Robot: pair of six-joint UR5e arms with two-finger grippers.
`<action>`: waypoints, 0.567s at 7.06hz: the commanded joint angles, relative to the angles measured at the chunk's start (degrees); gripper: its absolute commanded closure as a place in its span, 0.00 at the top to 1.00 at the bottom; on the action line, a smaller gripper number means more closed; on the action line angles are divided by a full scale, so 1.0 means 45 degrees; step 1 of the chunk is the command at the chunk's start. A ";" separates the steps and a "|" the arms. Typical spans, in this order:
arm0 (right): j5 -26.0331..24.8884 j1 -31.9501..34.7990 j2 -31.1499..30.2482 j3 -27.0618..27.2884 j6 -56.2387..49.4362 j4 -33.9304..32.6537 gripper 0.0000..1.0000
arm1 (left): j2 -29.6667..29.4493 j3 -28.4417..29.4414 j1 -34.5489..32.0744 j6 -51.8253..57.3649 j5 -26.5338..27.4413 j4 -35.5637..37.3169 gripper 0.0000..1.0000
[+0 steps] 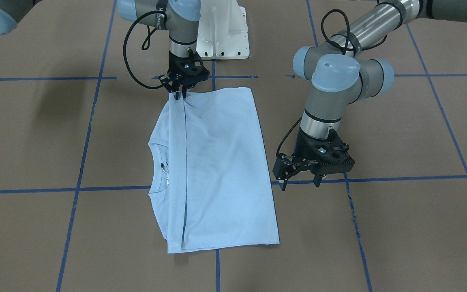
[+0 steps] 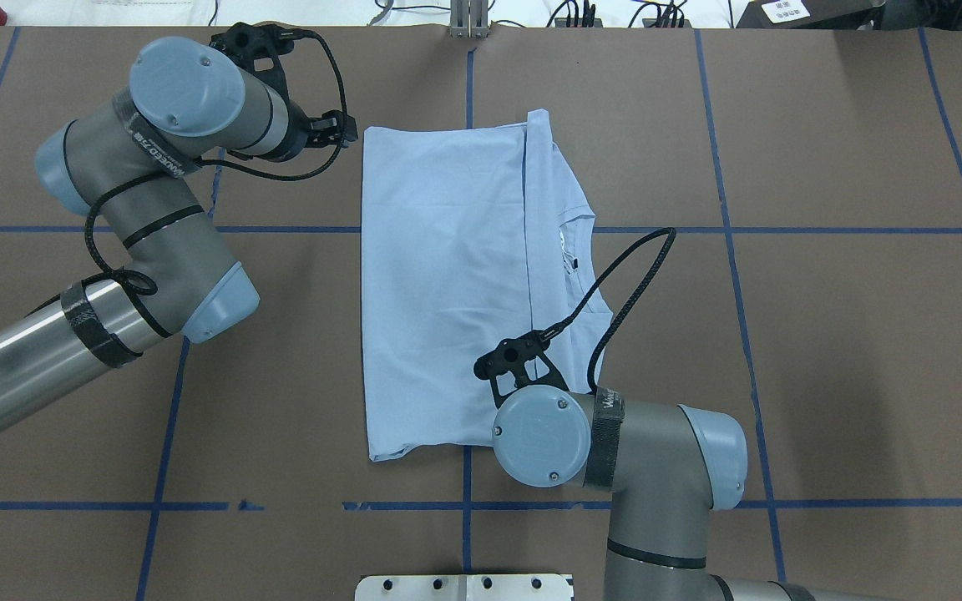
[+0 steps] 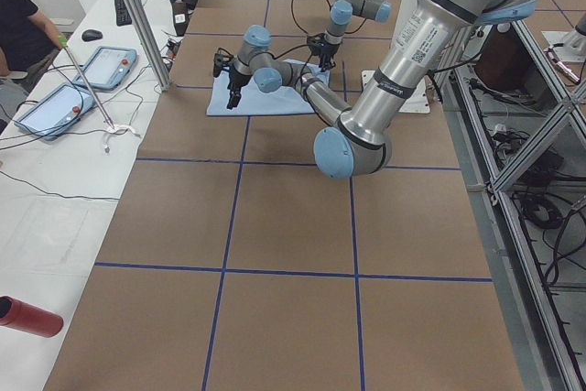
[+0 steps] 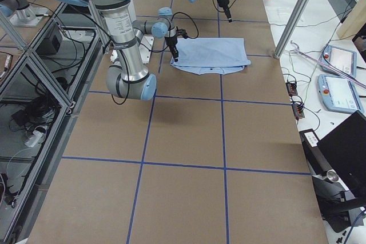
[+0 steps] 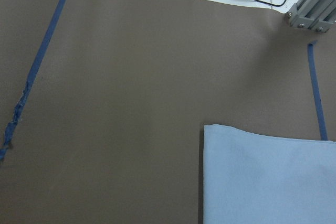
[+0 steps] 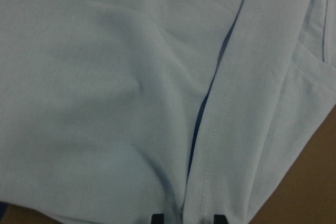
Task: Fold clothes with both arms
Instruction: 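Grasp the shirt's side edge nearest the robot with the right gripper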
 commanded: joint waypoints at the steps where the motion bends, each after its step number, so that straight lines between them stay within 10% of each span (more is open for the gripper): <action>1: -0.0017 0.0050 -0.0057 0.0012 -0.0007 -0.0001 0.12 | -0.0013 -0.0028 0.0000 0.0000 -0.0015 0.0019 1.00; 4: 0.0428 0.0769 -0.0038 0.0148 -0.0104 -0.0273 0.00 | -0.0013 -0.0028 0.0019 0.0000 -0.0015 0.0019 1.00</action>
